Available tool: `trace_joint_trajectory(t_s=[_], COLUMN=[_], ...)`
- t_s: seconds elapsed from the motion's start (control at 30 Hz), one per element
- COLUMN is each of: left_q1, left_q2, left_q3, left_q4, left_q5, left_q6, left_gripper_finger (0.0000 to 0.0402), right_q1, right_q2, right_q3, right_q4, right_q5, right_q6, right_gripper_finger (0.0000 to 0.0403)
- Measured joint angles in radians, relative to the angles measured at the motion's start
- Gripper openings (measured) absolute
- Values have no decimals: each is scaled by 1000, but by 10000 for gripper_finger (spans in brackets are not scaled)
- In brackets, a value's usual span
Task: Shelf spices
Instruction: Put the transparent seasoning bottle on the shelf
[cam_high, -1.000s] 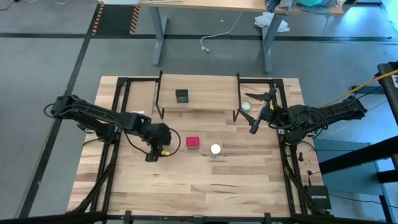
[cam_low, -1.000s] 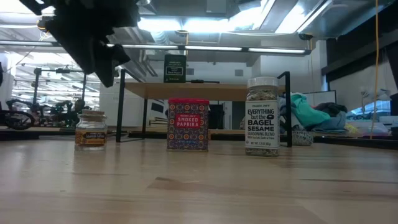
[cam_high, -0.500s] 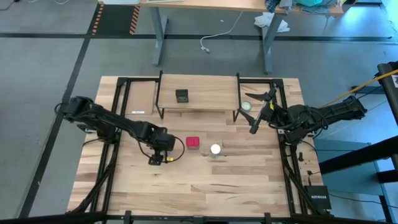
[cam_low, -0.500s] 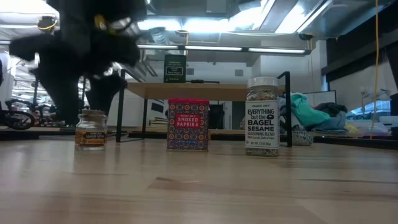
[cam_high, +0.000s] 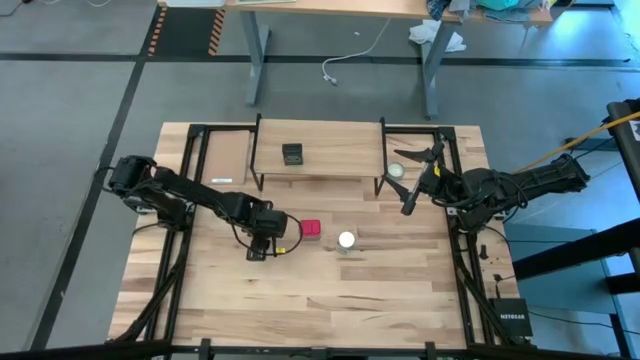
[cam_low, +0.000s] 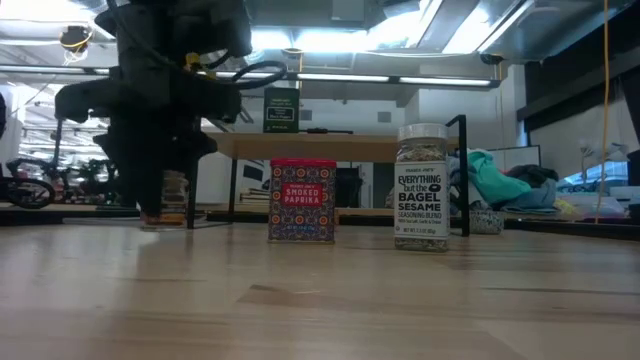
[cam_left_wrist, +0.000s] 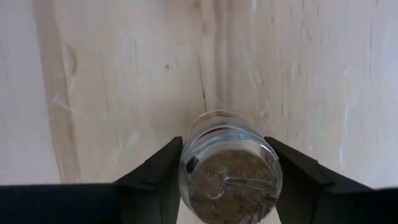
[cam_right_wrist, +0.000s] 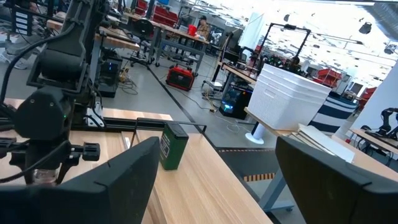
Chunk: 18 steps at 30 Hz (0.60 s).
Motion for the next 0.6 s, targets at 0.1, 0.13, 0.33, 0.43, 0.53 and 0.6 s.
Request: trace_joint_trajectory(t_s=[0.1, 0.13, 0.33, 0.43, 0.53, 0.6], left_q1=[17, 23, 62, 81, 95, 100], left_q2=[-11, -15, -103, -183, -279, -350], left_q3=[0, 2, 88, 143, 202, 230], left_q4=[-30, -45, -161, -171, -153, -104], left_q5=[13, 15, 20, 20, 20, 27], left_q6=[31, 43, 101, 137, 180, 214], left_gripper_finger=[175, 175, 175, 175, 175, 175], right_q1=[0, 0, 0, 0, 0, 0], right_q2=[0, 0, 0, 0, 0, 0], right_q3=[0, 0, 0, 0, 0, 0], right_q4=[0, 0, 0, 0, -1, -1], right_q5=[0, 0, 0, 0, 0, 0], right_q6=[0, 0, 0, 0, 0, 0], right_gripper_finger=[326, 326, 326, 326, 326, 326])
